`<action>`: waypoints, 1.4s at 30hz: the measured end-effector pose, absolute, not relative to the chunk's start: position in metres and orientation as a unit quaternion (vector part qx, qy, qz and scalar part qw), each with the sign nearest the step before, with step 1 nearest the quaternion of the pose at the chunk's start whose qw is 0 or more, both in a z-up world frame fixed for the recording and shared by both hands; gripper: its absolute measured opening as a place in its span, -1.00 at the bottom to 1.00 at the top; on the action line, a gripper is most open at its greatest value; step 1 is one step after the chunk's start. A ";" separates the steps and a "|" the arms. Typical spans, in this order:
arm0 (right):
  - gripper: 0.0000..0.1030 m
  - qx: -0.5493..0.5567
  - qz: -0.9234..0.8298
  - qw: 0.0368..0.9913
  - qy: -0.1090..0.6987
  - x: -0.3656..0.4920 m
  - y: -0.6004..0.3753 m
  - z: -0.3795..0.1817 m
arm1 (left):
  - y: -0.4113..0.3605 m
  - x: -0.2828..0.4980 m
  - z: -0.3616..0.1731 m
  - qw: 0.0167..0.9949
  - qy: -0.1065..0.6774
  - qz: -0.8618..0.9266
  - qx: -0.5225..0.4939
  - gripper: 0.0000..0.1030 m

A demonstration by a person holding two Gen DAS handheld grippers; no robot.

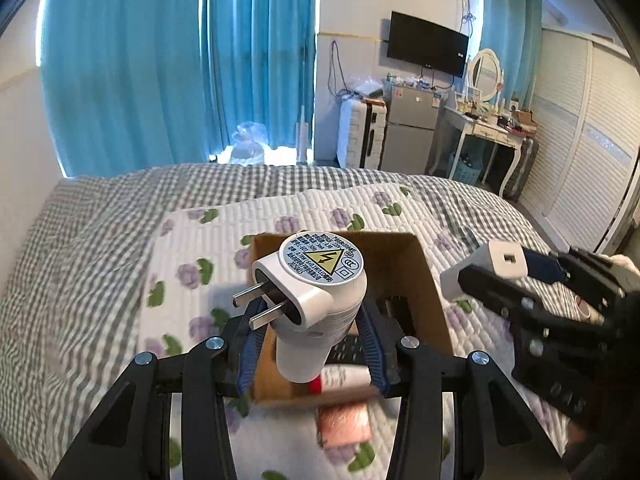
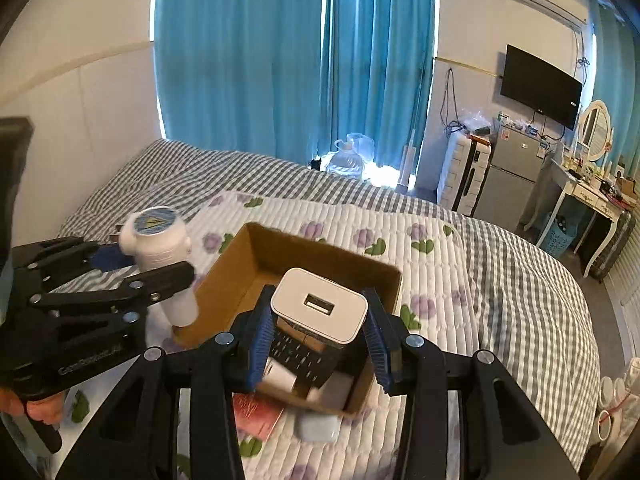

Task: Organize rigid objects
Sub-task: 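Release the adapter into the box with left tool while right tool drops the charger in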

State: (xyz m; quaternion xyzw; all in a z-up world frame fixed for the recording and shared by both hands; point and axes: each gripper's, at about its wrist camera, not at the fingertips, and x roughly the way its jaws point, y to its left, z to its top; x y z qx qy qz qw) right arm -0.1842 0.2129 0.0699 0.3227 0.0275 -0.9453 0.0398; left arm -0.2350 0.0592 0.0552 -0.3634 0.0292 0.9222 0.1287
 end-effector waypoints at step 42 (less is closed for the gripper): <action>-0.18 0.452 -0.891 0.043 0.004 -0.312 0.233 -0.060 | 0.042 -0.287 -0.015 0.094 0.067 0.923 -0.367 0.24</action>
